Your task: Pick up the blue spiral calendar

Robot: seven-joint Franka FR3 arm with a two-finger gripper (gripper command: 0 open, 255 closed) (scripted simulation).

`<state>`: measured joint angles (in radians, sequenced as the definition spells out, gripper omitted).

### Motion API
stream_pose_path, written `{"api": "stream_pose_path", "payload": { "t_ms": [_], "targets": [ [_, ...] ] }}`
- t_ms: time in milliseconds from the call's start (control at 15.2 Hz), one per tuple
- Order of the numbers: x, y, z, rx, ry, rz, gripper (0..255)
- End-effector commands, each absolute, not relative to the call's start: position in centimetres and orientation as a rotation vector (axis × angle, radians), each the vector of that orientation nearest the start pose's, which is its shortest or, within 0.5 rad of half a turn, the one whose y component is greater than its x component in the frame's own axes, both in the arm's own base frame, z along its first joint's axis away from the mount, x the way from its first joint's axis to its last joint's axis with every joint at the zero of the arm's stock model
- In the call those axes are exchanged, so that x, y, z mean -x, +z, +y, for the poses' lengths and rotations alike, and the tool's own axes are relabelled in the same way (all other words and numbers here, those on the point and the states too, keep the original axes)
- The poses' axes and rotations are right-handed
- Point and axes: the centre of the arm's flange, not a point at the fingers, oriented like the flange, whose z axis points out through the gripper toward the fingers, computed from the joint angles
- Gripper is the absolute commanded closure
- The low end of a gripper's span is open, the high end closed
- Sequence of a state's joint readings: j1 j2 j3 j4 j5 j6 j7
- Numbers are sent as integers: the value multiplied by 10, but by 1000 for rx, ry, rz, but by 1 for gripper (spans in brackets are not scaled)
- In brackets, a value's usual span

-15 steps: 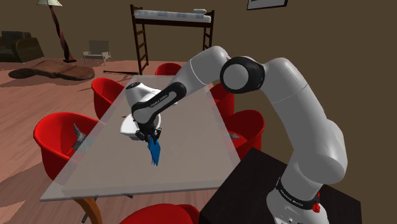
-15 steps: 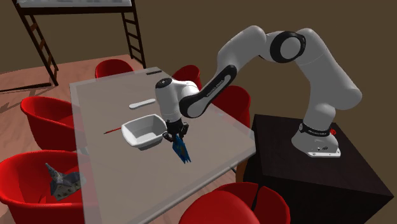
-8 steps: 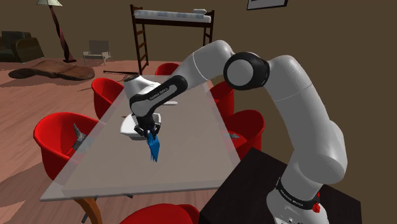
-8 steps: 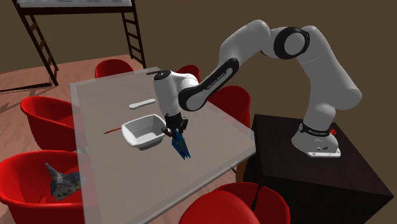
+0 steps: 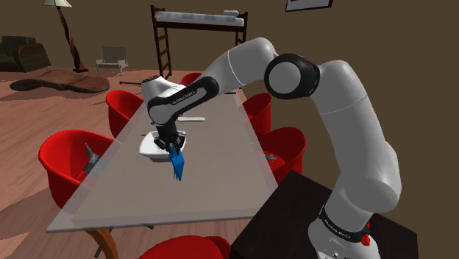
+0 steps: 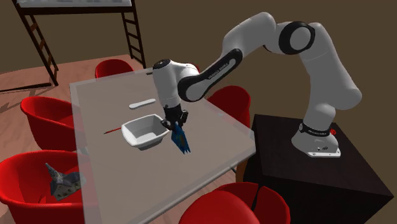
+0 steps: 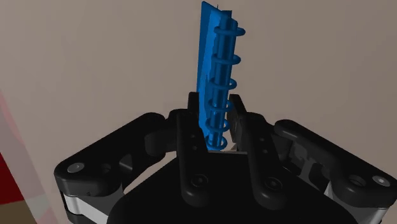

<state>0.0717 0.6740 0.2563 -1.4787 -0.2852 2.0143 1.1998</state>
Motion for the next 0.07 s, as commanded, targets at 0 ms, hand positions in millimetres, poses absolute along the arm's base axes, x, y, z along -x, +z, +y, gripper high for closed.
{"api": "stream_pose_path", "payload": {
  "t_ms": [0],
  "targets": [
    [-679, 282, 182, 3037, 33, 1247, 255]
  ]
}}
